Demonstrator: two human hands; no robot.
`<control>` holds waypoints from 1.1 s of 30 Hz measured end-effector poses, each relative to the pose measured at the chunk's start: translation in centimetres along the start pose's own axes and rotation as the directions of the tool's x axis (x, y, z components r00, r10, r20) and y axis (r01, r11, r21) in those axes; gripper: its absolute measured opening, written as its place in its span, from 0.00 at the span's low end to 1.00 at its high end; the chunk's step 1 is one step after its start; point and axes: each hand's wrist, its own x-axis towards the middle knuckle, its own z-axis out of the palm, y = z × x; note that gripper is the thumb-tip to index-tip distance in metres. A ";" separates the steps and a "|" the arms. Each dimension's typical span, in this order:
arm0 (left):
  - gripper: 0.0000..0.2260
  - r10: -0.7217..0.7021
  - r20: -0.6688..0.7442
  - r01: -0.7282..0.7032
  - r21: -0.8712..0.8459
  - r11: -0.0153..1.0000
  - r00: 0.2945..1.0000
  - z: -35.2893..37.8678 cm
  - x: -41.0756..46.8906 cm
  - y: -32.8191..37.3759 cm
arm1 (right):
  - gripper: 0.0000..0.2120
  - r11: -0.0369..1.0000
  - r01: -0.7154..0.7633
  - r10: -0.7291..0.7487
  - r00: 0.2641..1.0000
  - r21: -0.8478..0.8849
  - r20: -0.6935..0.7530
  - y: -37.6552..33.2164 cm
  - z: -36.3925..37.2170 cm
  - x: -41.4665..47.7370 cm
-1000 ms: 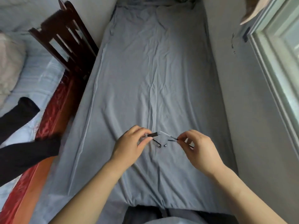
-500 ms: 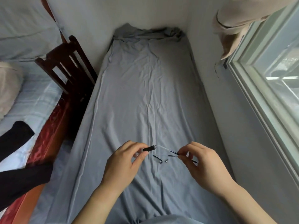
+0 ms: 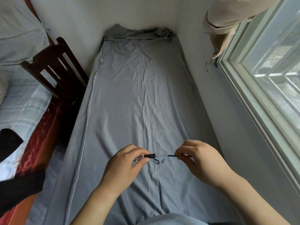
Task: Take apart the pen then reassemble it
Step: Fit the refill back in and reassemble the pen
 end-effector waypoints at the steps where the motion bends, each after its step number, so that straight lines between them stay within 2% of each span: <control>1: 0.06 0.015 0.021 -0.015 -0.005 1.000 1.000 0.1 0.1 0.1 | 0.06 1.000 0.013 -0.013 1.000 -0.001 0.007 -0.2 -0.1 0.2; 6: 0.05 0.058 0.035 -0.056 -0.060 0.997 0.998 0.7 0.3 1.3 | 0.05 0.998 0.049 -0.049 0.999 0.027 0.006 -1.3 0.1 0.6; 11: 0.05 0.039 0.005 -0.039 -0.070 0.997 0.999 0.7 -0.1 1.5 | 0.17 0.998 -0.005 0.011 0.996 0.066 -0.090 -0.2 -0.5 0.5; 13: 0.05 0.026 -0.002 -0.027 -0.051 0.998 1.000 0.7 -0.3 1.3 | 0.15 0.995 -0.019 0.027 0.997 0.097 -0.079 0.3 -0.6 0.4; 16: 0.05 0.012 -0.010 -0.012 -0.026 1.000 1.000 0.5 -0.5 1.2 | 0.05 0.990 -0.025 0.038 0.995 0.136 -0.096 0.8 -0.5 0.3; 21: 0.06 -0.008 -0.005 0.008 -0.042 0.999 1.000 1.0 -0.9 1.3 | 0.06 0.981 0.028 -0.015 0.997 0.195 -0.069 -0.1 0.9 0.7; 25: 0.06 -0.048 -0.028 0.046 -0.042 0.998 0.998 1.2 -1.3 0.9 | 0.12 0.979 0.014 -0.005 0.999 0.205 -0.048 0.4 1.6 0.6; 28: 0.06 -0.080 -0.026 0.079 -0.048 0.996 0.996 1.2 -1.7 0.5 | 0.04 0.984 -0.002 0.009 0.999 0.180 -0.037 1.1 1.5 0.8; 33: 0.06 -0.120 -0.018 0.118 -0.055 0.991 0.993 1.8 -2.2 0.5 | 0.02 0.978 0.074 -0.084 0.995 0.193 0.045 -0.1 3.1 1.8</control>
